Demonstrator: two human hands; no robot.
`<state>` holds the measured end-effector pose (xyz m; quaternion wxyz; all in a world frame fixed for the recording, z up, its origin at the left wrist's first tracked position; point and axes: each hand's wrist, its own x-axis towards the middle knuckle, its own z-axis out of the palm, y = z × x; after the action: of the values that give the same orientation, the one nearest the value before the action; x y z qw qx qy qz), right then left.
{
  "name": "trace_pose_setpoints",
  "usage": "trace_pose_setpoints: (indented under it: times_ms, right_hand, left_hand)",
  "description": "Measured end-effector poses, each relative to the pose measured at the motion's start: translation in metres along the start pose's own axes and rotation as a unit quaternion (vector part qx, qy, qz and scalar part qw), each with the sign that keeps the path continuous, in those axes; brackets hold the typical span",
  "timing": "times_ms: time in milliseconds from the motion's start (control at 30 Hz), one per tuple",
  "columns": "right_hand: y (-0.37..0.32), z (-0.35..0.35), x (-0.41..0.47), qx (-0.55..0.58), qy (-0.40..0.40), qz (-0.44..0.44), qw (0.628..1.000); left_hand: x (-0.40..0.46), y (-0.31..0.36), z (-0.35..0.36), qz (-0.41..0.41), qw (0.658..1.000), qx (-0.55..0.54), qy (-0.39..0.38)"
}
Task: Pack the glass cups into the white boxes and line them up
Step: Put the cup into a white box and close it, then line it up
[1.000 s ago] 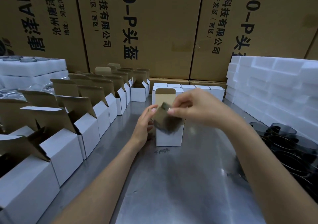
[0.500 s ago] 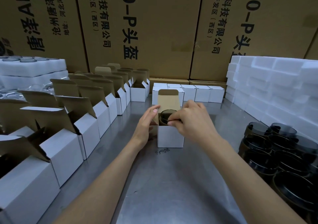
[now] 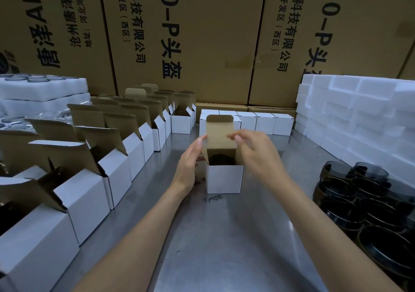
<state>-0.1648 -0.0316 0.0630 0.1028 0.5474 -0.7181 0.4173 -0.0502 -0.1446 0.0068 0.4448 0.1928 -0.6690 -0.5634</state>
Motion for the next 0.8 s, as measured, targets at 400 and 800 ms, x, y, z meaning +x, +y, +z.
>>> trace_pose_setpoints:
  times_ms: [400, 800]
  right_hand:
    - [0.032, 0.027, -0.019, 0.435, -0.079, 0.269, 0.856]
    - [0.026, 0.036, -0.030, 0.448, -0.012, 0.242, 0.861]
  left_hand:
    - [0.003, -0.001, 0.000, -0.073, 0.997, -0.034, -0.014]
    - [0.000, 0.004, 0.004, -0.110, 0.990, -0.086, -0.023]
